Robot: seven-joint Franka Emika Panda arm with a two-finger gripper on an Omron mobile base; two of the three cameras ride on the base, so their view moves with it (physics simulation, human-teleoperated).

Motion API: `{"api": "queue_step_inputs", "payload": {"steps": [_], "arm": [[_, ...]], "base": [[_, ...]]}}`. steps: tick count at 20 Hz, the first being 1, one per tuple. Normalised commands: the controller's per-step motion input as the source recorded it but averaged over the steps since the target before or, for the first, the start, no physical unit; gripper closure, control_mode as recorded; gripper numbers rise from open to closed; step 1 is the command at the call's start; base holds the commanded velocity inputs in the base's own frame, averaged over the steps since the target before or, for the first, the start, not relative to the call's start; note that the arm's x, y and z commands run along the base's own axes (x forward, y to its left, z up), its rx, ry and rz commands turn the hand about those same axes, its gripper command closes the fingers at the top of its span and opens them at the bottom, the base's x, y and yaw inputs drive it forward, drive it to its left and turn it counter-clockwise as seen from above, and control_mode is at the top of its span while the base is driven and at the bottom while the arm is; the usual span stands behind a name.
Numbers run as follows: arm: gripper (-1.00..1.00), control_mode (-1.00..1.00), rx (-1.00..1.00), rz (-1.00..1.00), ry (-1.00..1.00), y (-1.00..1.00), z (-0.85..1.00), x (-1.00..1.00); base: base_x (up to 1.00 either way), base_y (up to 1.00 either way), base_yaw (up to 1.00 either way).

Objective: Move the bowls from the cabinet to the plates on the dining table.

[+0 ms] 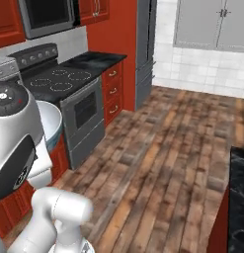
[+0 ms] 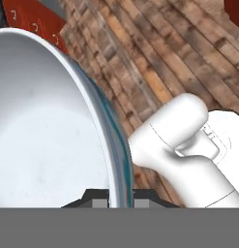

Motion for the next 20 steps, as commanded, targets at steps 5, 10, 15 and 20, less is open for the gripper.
{"api": "queue_step_inputs", "payload": {"steps": [5,10,15,20], "arm": [[1.0,1.0,0.0,0.0,0.0,0.0,0.0,0.0],[1.0,1.0,0.0,0.0,0.0,0.0,0.0,0.0],[1.0,1.0,0.0,0.0,0.0,0.0,0.0,0.0],[1.0,1.0,0.0,0.0,0.0,0.0,0.0,0.0]], "base": [[0.03,-0.03,-0.49],[0.0,0.0,-0.42],[0.0,0.0,-0.42],[0.0,0.04,-0.39]]}}
